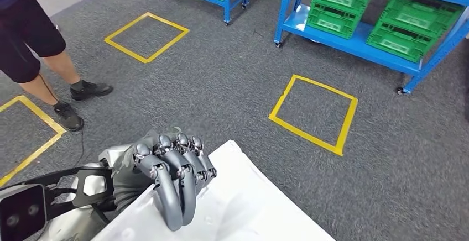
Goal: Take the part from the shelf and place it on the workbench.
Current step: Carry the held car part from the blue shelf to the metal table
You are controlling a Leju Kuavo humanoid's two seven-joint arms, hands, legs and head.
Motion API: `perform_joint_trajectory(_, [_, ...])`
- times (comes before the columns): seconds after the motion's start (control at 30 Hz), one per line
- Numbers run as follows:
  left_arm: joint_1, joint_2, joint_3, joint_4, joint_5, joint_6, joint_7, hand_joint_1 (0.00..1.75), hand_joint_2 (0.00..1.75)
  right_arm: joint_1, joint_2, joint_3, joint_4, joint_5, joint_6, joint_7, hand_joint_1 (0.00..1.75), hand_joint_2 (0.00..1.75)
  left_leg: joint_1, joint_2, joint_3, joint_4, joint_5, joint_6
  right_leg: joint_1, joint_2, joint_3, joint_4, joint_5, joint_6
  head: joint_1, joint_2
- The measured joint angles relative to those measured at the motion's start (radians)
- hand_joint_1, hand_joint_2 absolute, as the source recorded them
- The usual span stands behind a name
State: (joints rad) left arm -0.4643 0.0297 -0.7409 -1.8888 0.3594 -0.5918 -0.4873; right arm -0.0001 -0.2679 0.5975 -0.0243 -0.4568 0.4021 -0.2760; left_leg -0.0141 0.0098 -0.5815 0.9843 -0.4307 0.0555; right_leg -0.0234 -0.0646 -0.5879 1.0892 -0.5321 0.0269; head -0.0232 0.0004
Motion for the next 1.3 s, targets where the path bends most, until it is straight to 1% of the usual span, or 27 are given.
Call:
perform_joint_trajectory(0.07, [0.003, -0.003, -0.001, 0.0, 0.001, -0.005, -0.002, 1.75, 1.75, 0.003, -0.001, -0.002, 0.005, -0.004, 0.0, 0.004, 0.0, 0.0, -0.002, -0.028, 0.001, -0.003, 0.004, 0.004, 0.0, 0.049, -0.065, 0.13, -0.048, -0.007, 0.004, 0.0])
perform_joint_trajectory(0.1, [0.007, -0.004, -0.001, 0.0, 0.003, -0.008, -0.003, 1.75, 1.75, 0.005, -0.001, -0.003, 0.007, -0.008, -0.001, 0.009, 0.0, 0.0, -0.002, -0.044, 0.001, -0.003, 0.004, 0.004, 0.0, 0.057, -0.094, 0.18, -0.061, -0.006, 0.007, 0.0])
perform_joint_trajectory(0.13, [0.011, -0.004, 0.0, 0.0, 0.004, -0.012, -0.005, 1.75, 1.75, 0.006, -0.001, -0.003, 0.008, -0.012, -0.002, 0.014, 0.0, 0.0, -0.002, -0.059, 0.001, -0.002, 0.004, 0.004, -0.001, 0.06, -0.107, 0.197, -0.059, 0.0, 0.007, 0.0])
perform_joint_trajectory(0.17, [0.013, -0.005, 0.0, 0.0, 0.005, -0.016, -0.007, 1.75, 1.75, 0.005, 0.0, -0.004, 0.008, -0.016, -0.005, 0.019, 0.0, 0.0, -0.002, -0.074, 0.001, -0.001, 0.004, 0.004, -0.003, 0.062, -0.1, 0.172, -0.04, 0.009, 0.007, 0.0])
perform_joint_trajectory(0.23, [0.014, -0.008, 0.001, 0.0, 0.005, -0.023, -0.009, 1.75, 1.75, 0.003, 0.0, -0.004, 0.009, -0.024, -0.009, 0.026, 0.0, 0.0, 0.0, -0.102, 0.0, 0.006, 0.001, -0.001, -0.01, 0.084, -0.047, 0.041, 0.02, 0.029, 0.008, 0.0])
perform_joint_trajectory(0.27, [0.014, -0.01, 0.002, 0.0, 0.005, -0.025, -0.009, 1.75, 1.75, 0.002, 0.0, -0.004, 0.009, -0.027, -0.01, 0.029, 0.0, 0.0, -0.001, -0.116, -0.003, 0.014, -0.002, -0.006, -0.013, 0.101, -0.019, -0.019, 0.044, 0.03, 0.009, 0.0])
perform_joint_trajectory(0.33, [0.014, -0.013, 0.004, 0.001, 0.005, -0.028, -0.011, 1.75, 1.75, -0.001, 0.001, -0.005, 0.009, -0.032, -0.014, 0.033, 0.0, 0.0, -0.002, -0.136, -0.013, 0.026, -0.007, -0.016, -0.012, 0.12, 0.005, -0.069, 0.062, 0.016, 0.01, 0.0])
perform_joint_trajectory(0.4, [0.016, -0.014, 0.01, 0.001, 0.004, -0.03, -0.015, 1.75, 1.75, -0.006, 0.005, -0.005, 0.01, -0.037, -0.03, 0.034, 0.0, 0.0, -0.001, -0.15, -0.021, 0.03, -0.009, -0.024, -0.01, 0.104, 0.007, -0.067, 0.064, -0.001, 0.011, 0.0])
perform_joint_trajectory(0.43, [0.017, -0.015, 0.015, 0.001, 0.004, -0.032, -0.017, 1.75, 1.75, -0.008, 0.006, -0.005, 0.01, -0.039, -0.043, 0.034, 0.0, 0.0, -0.001, -0.14, -0.026, 0.038, -0.014, -0.028, -0.01, 0.094, 0.009, -0.068, 0.064, -0.006, 0.011, 0.0])
perform_joint_trajectory(0.47, [0.016, -0.017, 0.021, 0.001, 0.002, -0.034, -0.018, 1.75, 1.75, -0.008, 0.008, -0.004, 0.01, -0.04, -0.054, 0.034, 0.0, 0.0, 0.0, -0.117, -0.037, 0.062, -0.027, -0.034, -0.011, 0.084, 0.012, -0.069, 0.063, -0.012, 0.007, 0.0])
perform_joint_trajectory(0.53, [0.016, -0.022, 0.037, 0.0, -0.005, -0.039, -0.015, 1.75, 1.75, -0.007, 0.009, -0.002, 0.012, -0.039, -0.072, 0.033, 0.0, 0.0, 0.002, -0.052, -0.09, 0.167, -0.078, -0.045, -0.007, 0.063, 0.016, -0.07, 0.06, -0.022, 0.001, 0.0])
perform_joint_trajectory(0.57, [0.018, -0.024, 0.047, 0.0, -0.012, -0.04, -0.009, 1.75, 1.75, -0.007, 0.01, 0.001, 0.012, -0.036, -0.077, 0.033, 0.0, 0.0, 0.006, -0.031, -0.127, 0.237, -0.106, -0.048, -0.004, 0.051, 0.017, -0.07, 0.058, -0.026, -0.002, 0.0])
perform_joint_trajectory(0.63, [0.025, -0.027, 0.067, 0.0, -0.031, -0.042, 0.005, 1.75, 1.75, -0.009, 0.01, 0.011, 0.014, -0.03, -0.082, 0.033, 0.0, 0.0, 0.01, -0.017, -0.177, 0.32, -0.123, -0.049, 0.002, 0.026, 0.018, -0.07, 0.055, -0.03, -0.002, 0.0])
perform_joint_trajectory(0.67, [0.029, -0.027, 0.077, 0.0, -0.04, -0.041, 0.011, 1.75, 1.75, -0.012, 0.01, 0.017, 0.014, -0.028, -0.083, 0.033, 0.0, 0.0, 0.011, -0.014, -0.175, 0.307, -0.107, -0.047, 0.004, 0.015, 0.019, -0.07, 0.053, -0.031, -0.002, 0.0])
perform_joint_trajectory(0.7, [0.032, -0.028, 0.086, 0.0, -0.048, -0.04, 0.015, 1.75, 1.75, -0.015, 0.01, 0.023, 0.014, -0.026, -0.082, 0.033, 0.0, 0.0, 0.009, -0.008, -0.151, 0.256, -0.077, -0.042, 0.006, 0.003, 0.021, -0.07, 0.051, -0.031, -0.002, 0.0])
perform_joint_trajectory(0.77, [0.033, -0.029, 0.1, -0.001, -0.057, -0.038, 0.023, 1.75, 1.75, -0.022, 0.012, 0.035, 0.014, -0.02, -0.074, 0.035, 0.0, 0.0, -0.003, 0.039, -0.078, 0.117, -0.023, -0.024, 0.01, -0.018, 0.026, -0.07, 0.047, -0.029, -0.002, 0.0])
perform_joint_trajectory(0.83, [0.033, -0.03, 0.105, 0.0, -0.063, -0.04, 0.03, 1.75, 1.75, -0.028, 0.012, 0.051, 0.014, -0.01, -0.056, 0.046, 0.0, 0.0, -0.017, 0.076, -0.039, 0.043, -0.011, -0.012, 0.012, -0.039, 0.031, -0.072, 0.042, -0.023, -0.001, 0.0])
perform_joint_trajectory(0.9, [0.029, -0.029, 0.102, 0.01, -0.06, -0.051, 0.031, 1.75, 1.75, -0.032, 0.013, 0.073, 0.008, 0.002, -0.038, 0.071, 0.0, 0.0, -0.021, 0.057, -0.033, 0.031, -0.01, -0.006, 0.012, -0.062, 0.037, -0.076, 0.038, -0.015, -0.002, 0.0])
perform_joint_trajectory(0.93, [0.026, -0.029, 0.098, 0.02, -0.054, -0.058, 0.029, 1.75, 1.75, -0.033, 0.013, 0.083, 0.002, 0.007, -0.034, 0.084, 0.0, 0.0, -0.018, 0.042, -0.026, 0.021, -0.004, -0.003, 0.01, -0.055, 0.039, -0.075, 0.035, -0.011, -0.001, 0.0])
perform_joint_trajectory(1.0, [0.014, -0.029, 0.083, 0.049, -0.042, -0.066, 0.023, 1.75, 1.75, -0.03, 0.012, 0.102, -0.01, 0.015, -0.031, 0.1, 0.0, 0.0, -0.01, 0.014, -0.01, 0.001, 0.009, 0.005, 0.007, -0.003, 0.021, -0.03, 0.01, -0.012, 0.001, 0.0])
perform_joint_trajectory(1.03, [0.01, -0.029, 0.076, 0.063, -0.039, -0.066, 0.021, 1.75, 1.75, -0.027, 0.011, 0.11, -0.012, 0.018, -0.032, 0.104, 0.0, 0.0, -0.008, 0.001, -0.008, -0.003, 0.012, 0.007, 0.005, 0.03, -0.006, 0.024, -0.013, -0.015, 0.004, 0.0])
perform_joint_trajectory(1.1, [0.005, -0.029, 0.062, 0.089, -0.033, -0.066, 0.02, 1.75, 1.75, -0.02, 0.009, 0.122, -0.014, 0.021, -0.032, 0.108, 0.0, 0.0, -0.008, -0.031, -0.009, -0.003, 0.014, 0.01, 0.003, 0.057, -0.075, 0.153, -0.058, -0.016, 0.008, 0.0])
perform_joint_trajectory(1.13, [0.006, -0.029, 0.057, 0.099, -0.027, -0.066, 0.023, 1.75, 1.75, -0.017, 0.008, 0.128, -0.015, 0.025, -0.032, 0.109, 0.0, 0.0, -0.008, -0.048, -0.009, -0.003, 0.013, 0.01, 0.002, 0.059, -0.099, 0.188, -0.064, -0.011, 0.009, 0.0])
perform_joint_trajectory(1.17, [0.005, -0.028, 0.052, 0.109, -0.019, -0.065, 0.028, 1.75, 1.75, -0.015, 0.008, 0.133, -0.017, 0.03, -0.03, 0.11, 0.0, 0.0, -0.007, -0.065, -0.008, -0.002, 0.013, 0.009, -0.001, 0.061, -0.104, 0.187, -0.053, -0.002, 0.009, 0.0])
perform_joint_trajectory(1.23, [-0.002, -0.028, 0.038, 0.127, 0.002, -0.063, 0.039, 1.75, 1.75, -0.014, 0.006, 0.148, -0.021, 0.045, -0.025, 0.11, 0.0, 0.0, -0.004, -0.095, -0.008, 0.006, 0.009, 0.002, -0.011, 0.073, -0.063, 0.076, 0.006, 0.023, 0.009, 0.0])
perform_joint_trajectory(1.27, [-0.006, -0.027, 0.031, 0.136, 0.011, -0.064, 0.041, 1.75, 1.75, -0.014, 0.006, 0.156, -0.023, 0.053, -0.024, 0.111, 0.0, 0.0, -0.004, -0.109, -0.01, 0.013, 0.004, -0.004, -0.014, 0.089, -0.036, 0.015, 0.034, 0.031, 0.011, 0.0])
perform_joint_trajectory(1.3, [-0.01, -0.025, 0.025, 0.145, 0.022, -0.066, 0.041, 1.75, 1.75, -0.014, 0.006, 0.164, -0.027, 0.059, -0.022, 0.112, 0.0, 0.0, -0.004, -0.121, -0.014, 0.022, 0.0, -0.01, -0.017, 0.103, -0.015, -0.032, 0.053, 0.029, 0.012, 0.0])
